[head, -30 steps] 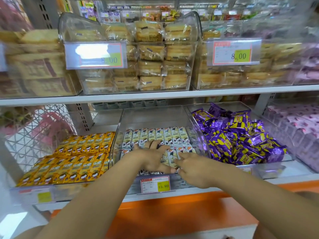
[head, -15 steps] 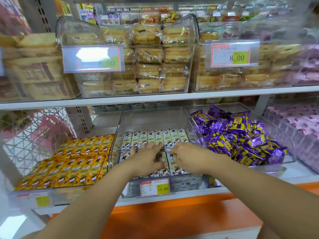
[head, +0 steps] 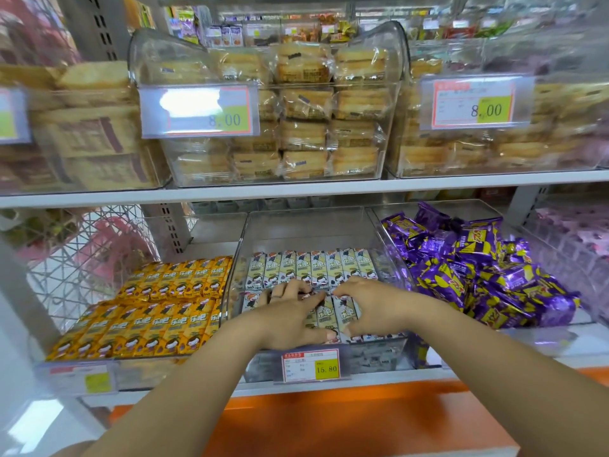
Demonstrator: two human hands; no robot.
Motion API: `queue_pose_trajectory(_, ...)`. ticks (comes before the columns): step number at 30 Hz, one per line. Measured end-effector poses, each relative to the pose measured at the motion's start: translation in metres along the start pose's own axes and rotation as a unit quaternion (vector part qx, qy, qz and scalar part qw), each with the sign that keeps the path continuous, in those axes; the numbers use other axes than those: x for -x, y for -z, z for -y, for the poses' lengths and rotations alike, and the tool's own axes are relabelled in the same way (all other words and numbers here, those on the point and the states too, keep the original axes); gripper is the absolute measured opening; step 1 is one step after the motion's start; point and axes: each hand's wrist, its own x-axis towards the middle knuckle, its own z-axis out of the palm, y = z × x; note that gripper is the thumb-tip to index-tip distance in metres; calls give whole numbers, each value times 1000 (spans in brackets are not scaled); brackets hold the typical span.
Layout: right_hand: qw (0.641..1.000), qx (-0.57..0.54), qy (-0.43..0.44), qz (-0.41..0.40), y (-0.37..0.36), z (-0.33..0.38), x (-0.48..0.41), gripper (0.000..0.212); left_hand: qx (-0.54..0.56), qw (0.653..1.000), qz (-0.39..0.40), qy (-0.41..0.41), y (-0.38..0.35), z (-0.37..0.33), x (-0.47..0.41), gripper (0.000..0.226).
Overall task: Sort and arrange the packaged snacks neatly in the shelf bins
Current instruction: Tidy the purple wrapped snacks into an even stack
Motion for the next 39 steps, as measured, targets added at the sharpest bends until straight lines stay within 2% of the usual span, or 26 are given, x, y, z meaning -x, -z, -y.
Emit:
queue_pose_trajectory(4,998,57,-5,37,1,4,0,66,11,1000,14,9,9,2,0,72)
queue_pose_trajectory(7,997,64,0,-31,10,4,-7,50,46,993,-109,25,19,9,-4,58)
queue_pose_trajectory(9,995,64,6,-77,13,4,-15,55,23,988,-144,54,18,15,-9,59)
queue_pose_trajectory(12,994,92,-9,-65,8,7,-32,57,-5,993,-70,92,7,19,-15,62)
queue_pose_trajectory(14,995,78,-30,-48,2,8,-45,55,-16,993,-52,100,5,22,-17,61)
queue_pose_trajectory(22,998,47,-39,-26,-3,3,-51,49,-51,993,-55,94,11,23,-13,56)
queue_pose_trajectory(27,997,36,-55,-34,0,4,-48,56,-4,990,-94,104,28,26,-30,52)
queue_pose_trajectory(32,992,39,-116,-36,-11,-6,-48,64,26,991,-42,122,10,20,-42,56)
queue_pose_trajectory(36,991,36,-128,-32,-7,-6,-53,64,13,991,-39,130,3,20,-39,55)
queue_pose_trajectory(39,994,22,-98,-48,2,-5,-49,59,21,991,-42,124,11,21,-33,53)
